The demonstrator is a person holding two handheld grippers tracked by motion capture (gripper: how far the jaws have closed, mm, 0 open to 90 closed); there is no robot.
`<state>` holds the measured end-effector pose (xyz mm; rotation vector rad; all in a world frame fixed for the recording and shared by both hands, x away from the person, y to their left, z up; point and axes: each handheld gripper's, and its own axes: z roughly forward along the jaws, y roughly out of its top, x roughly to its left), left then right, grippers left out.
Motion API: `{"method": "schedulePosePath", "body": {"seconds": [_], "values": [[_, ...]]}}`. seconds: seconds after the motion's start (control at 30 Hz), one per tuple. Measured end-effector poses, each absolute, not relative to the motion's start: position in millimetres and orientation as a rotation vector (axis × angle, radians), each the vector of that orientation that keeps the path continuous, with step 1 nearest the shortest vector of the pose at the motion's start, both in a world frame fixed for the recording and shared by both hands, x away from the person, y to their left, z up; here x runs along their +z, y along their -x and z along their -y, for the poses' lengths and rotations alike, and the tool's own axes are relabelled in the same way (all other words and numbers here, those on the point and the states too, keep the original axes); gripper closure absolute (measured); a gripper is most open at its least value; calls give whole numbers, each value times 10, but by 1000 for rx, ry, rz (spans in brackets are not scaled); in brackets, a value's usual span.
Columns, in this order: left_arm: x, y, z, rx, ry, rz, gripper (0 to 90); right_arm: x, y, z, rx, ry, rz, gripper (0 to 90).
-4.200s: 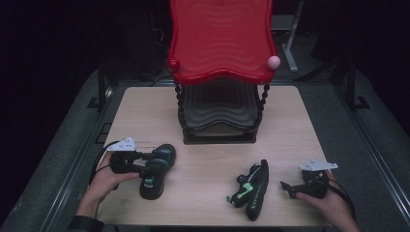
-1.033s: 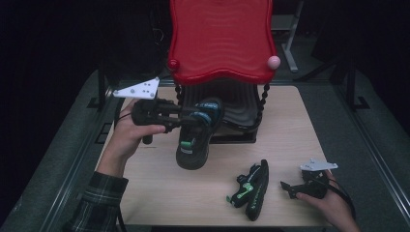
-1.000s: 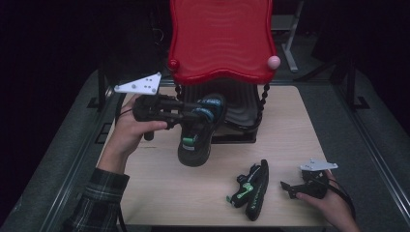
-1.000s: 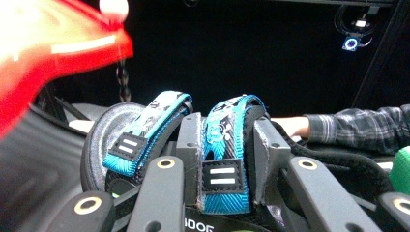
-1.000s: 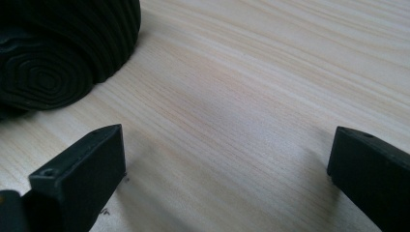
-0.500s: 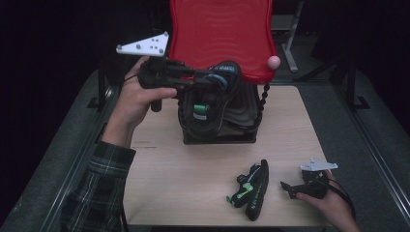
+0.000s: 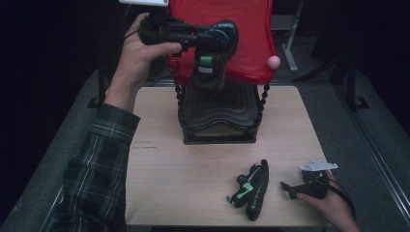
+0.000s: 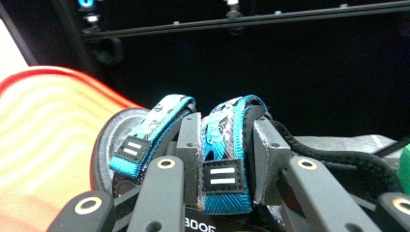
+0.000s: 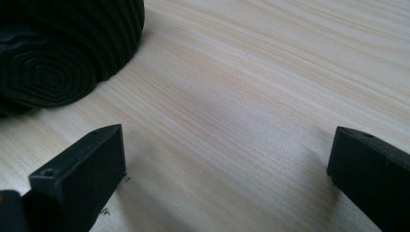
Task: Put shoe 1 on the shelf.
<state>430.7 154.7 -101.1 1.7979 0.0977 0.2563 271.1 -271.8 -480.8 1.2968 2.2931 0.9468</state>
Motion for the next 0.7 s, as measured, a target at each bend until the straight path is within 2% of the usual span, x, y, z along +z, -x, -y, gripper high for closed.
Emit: {"method": "schedulePosePath", "body": {"seconds": [0.3,0.7], "values": [[-896,-4726,-1512,383,-1794,-222,688,-4808,-2712,2718,947,-1296,-2293,0],[-1005,-5056,-1396,521,-1780,-325,687,-4808,-2713,2725,950,-1290,-2298,0]]}}
